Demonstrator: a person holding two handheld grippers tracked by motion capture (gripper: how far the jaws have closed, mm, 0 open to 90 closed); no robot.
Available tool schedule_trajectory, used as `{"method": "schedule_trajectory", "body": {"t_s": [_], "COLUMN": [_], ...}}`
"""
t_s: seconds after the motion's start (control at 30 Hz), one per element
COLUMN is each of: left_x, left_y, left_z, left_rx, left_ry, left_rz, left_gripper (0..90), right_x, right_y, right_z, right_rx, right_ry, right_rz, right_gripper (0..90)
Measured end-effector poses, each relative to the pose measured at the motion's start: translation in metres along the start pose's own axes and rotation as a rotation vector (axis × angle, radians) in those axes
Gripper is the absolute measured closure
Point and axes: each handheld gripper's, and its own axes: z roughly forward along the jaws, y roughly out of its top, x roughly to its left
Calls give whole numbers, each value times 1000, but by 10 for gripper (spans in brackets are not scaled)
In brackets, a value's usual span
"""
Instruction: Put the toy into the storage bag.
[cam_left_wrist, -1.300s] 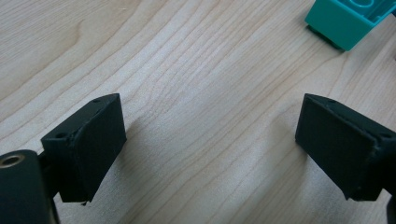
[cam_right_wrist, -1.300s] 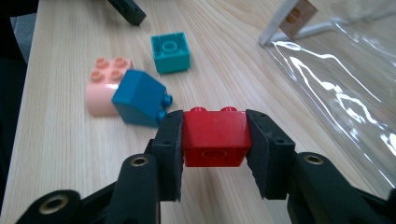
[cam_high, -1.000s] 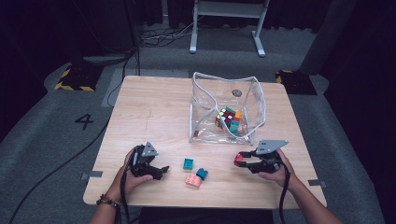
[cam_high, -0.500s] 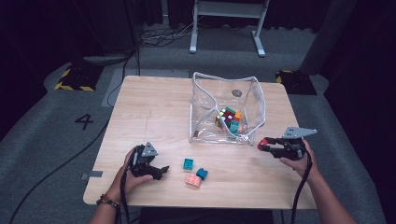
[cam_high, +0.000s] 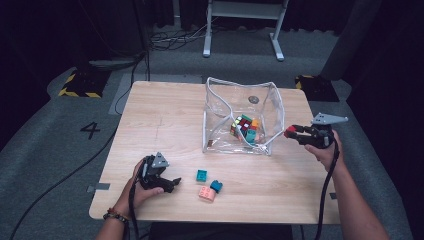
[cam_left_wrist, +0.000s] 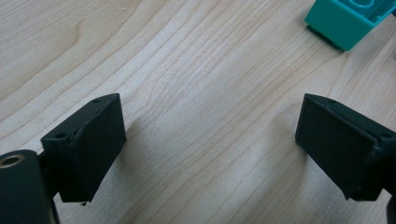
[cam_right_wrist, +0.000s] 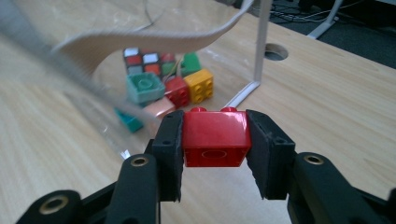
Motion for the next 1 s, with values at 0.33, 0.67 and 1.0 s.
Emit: {"method": "schedule_trajectory", "body": {"t_s": [0.33, 0.67, 1.0], "left_x": [0, 0, 0], "left_y": [0, 0, 0], "left_z": [0, 0, 0], "left_rx": [2, 1, 2], "left_ry": [-3, -1, -3], "left_rz": [-3, -2, -3], "left_gripper": [86, 86, 87], "right_x": [-14, -17, -7], "right_y": [34, 69, 113], "right_z": [4, -17, -39], "right_rx": [6, -42, -71], "right_ry": [-64, -90, -95], "right_rz": [-12, -42, -113], "right_gripper": [592, 592, 592]}}
